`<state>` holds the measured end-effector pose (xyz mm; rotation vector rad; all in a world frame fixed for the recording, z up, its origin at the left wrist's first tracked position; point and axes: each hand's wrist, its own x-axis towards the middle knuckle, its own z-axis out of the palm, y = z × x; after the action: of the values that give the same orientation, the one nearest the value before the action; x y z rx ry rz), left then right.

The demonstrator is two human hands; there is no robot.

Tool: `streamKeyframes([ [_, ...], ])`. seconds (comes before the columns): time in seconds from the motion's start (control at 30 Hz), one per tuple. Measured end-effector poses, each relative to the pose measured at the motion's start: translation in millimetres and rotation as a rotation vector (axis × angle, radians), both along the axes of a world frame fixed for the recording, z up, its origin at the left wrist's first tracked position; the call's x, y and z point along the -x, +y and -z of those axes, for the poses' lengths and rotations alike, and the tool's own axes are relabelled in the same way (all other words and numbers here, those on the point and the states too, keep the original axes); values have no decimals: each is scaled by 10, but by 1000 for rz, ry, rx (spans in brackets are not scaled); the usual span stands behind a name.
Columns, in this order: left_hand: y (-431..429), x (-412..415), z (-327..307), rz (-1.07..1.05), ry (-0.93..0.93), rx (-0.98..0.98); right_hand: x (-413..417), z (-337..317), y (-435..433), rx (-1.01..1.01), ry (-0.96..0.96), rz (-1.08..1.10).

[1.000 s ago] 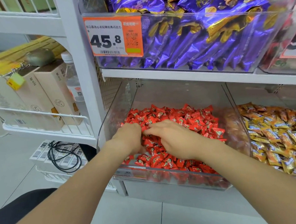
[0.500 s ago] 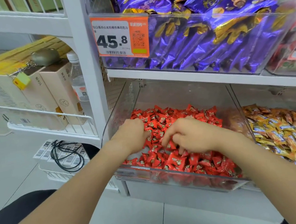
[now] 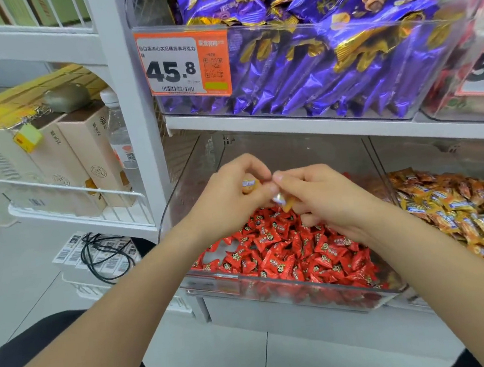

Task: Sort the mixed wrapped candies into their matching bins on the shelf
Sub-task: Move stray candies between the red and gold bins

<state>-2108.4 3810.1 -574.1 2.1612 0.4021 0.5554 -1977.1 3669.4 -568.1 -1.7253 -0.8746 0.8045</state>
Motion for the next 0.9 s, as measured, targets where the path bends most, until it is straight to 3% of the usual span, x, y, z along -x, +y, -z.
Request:
streamKeyframes([
  [0.03, -37, -2, 19, -31, 20, -124, 9, -12, -22, -3, 51, 28],
  [0.1, -160, 14, 42, -57, 45, -169, 3, -55, -112, 18, 91, 64],
  [0.23, -463, -6, 88, 58, 94, 105, -94, -249, -484, 98, -289, 142],
  [0.33, -643, -86, 26, 209, 114, 351, -190, -391, -841, 5, -381, 182],
  [0.43, -905, -237, -86, 326, 87, 338, -379, -400, -1238, 39, -515, 316],
  [0.57, -1464, -494, -297, 461, 29, 98, -731, -281, -1768, 146, -611, 459],
  [0.7, -1987, -1035, -379, 430, -9, -229, -979, -123, -2170, 228, -764, 350],
  [0.77, -2107, -1346, -311, 434, 24, -350, -1016, -142, -2322, 229, -794, 286],
  [0.9, -2067, -1623, -187, 444, 101, -609, -1083, -214, -2454, 137, -862, 383],
])
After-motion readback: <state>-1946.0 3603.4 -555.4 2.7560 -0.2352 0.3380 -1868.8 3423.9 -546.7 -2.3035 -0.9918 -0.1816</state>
